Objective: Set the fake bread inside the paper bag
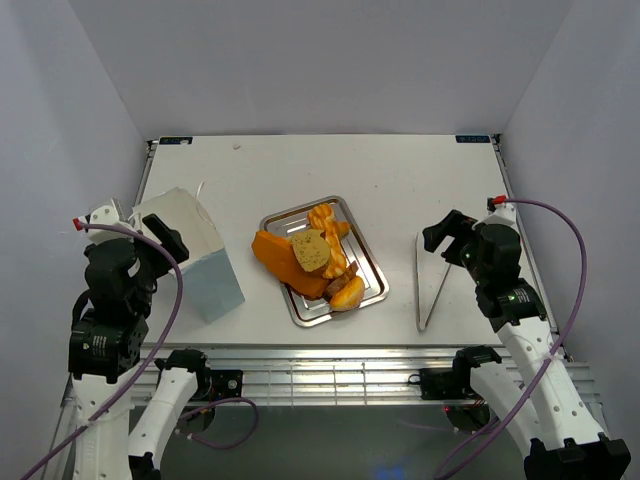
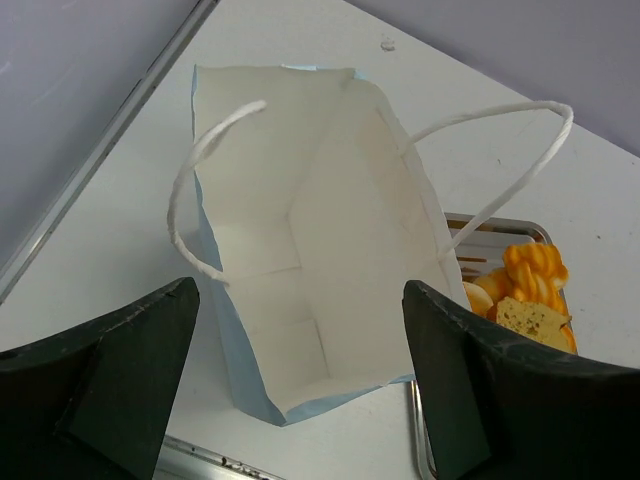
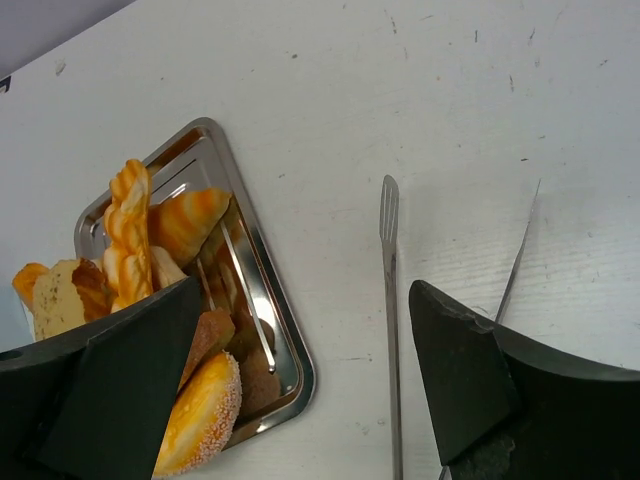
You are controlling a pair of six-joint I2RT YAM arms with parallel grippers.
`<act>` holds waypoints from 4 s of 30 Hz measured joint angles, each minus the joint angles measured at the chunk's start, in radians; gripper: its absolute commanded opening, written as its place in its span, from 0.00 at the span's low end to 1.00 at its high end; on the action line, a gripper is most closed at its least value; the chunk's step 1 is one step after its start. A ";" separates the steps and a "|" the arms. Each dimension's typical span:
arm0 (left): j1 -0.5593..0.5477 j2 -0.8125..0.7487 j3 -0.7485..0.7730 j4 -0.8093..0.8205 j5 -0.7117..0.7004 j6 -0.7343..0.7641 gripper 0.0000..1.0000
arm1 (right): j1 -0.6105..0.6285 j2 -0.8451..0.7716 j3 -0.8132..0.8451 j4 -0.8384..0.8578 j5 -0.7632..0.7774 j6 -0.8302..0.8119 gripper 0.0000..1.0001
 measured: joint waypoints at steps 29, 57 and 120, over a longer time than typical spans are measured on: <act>0.000 -0.043 -0.187 0.066 -0.043 -0.099 0.92 | 0.009 0.034 -0.107 -0.135 0.152 -0.143 0.90; 0.000 -0.036 -0.371 0.344 -0.021 -0.077 0.93 | 0.181 0.156 -0.220 -0.155 0.164 0.040 0.90; -0.007 -0.029 -0.398 0.428 0.013 -0.046 0.93 | 0.230 0.525 -0.174 0.103 0.262 -0.022 0.62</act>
